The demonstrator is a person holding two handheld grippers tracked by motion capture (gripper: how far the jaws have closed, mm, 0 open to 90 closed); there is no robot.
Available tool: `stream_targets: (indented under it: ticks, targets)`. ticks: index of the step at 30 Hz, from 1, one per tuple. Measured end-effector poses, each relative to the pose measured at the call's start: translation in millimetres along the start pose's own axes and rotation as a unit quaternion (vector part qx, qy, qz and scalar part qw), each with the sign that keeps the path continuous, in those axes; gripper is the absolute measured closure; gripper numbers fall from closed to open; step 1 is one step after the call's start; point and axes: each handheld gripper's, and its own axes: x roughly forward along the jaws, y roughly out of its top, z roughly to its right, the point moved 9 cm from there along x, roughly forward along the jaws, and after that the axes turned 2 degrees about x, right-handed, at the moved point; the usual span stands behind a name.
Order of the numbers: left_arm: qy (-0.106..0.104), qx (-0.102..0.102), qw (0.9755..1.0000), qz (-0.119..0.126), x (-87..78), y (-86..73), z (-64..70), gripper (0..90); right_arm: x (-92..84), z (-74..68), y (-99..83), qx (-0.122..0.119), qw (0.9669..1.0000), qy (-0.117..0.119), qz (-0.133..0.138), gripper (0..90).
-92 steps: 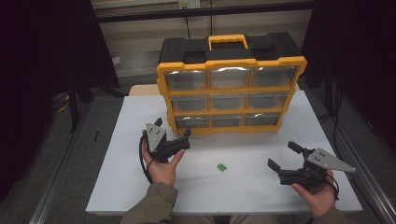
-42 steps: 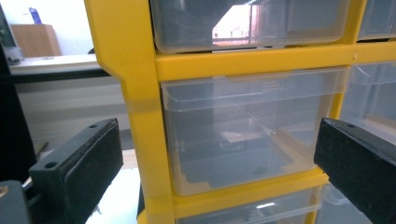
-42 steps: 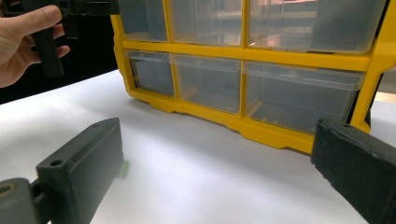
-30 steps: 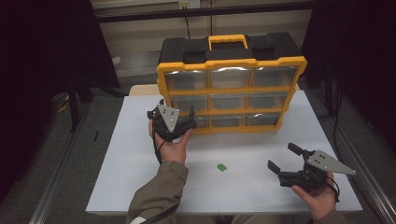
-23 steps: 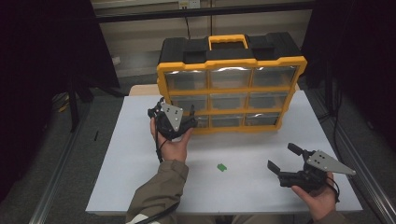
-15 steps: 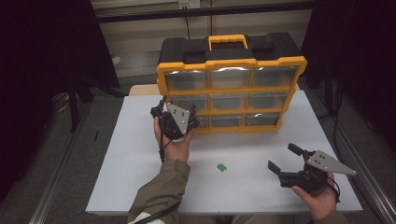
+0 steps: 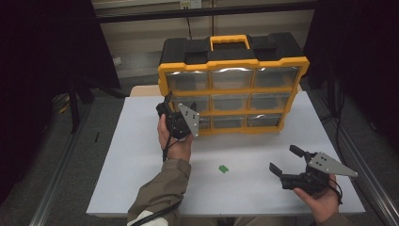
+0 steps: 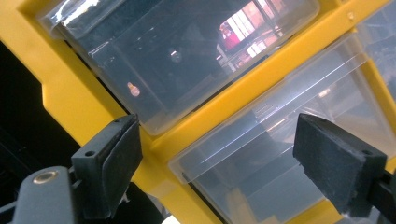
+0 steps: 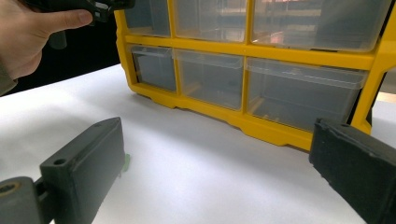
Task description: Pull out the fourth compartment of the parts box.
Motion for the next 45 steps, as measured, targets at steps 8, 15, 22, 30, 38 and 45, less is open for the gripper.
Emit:
stream_targets:
  ticks: [8, 15, 22, 30, 38, 45]
  targets:
    - [0.009, 0.044, 0.9989, 0.012, -0.7, 4.5, 0.1, 25.8, -0.4, -0.2, -0.3, 0.000, 1.0000, 0.000, -0.001, 3.6]
    - [0.018, 0.076, 0.9968, 0.017, -4.5, 5.1, -0.5, 34.0, -0.2, -0.3, -1.0, 0.002, 1.0000, -0.001, -0.003, 3.7]
    - [0.008, 0.088, 0.9959, 0.021, -7.0, 4.3, -0.3, 35.7, 0.2, -0.8, -1.7, 0.001, 1.0000, 0.000, -0.005, 3.7]
    - [0.008, 0.101, 0.9946, 0.019, -1.9, 1.9, 7.2, 30.3, 0.8, -1.5, -1.7, 0.000, 1.0000, 0.002, -0.005, 3.8]
    - [0.020, 0.095, 0.9952, 0.009, 3.5, 0.9, 1.1, 34.2, 0.2, -1.1, -2.1, -0.001, 1.0000, 0.001, -0.007, 4.0]
    - [0.022, 0.125, 0.9918, 0.012, -2.8, 1.5, 4.4, 41.3, 0.5, -1.2, -2.7, -0.001, 1.0000, 0.002, -0.008, 4.0]
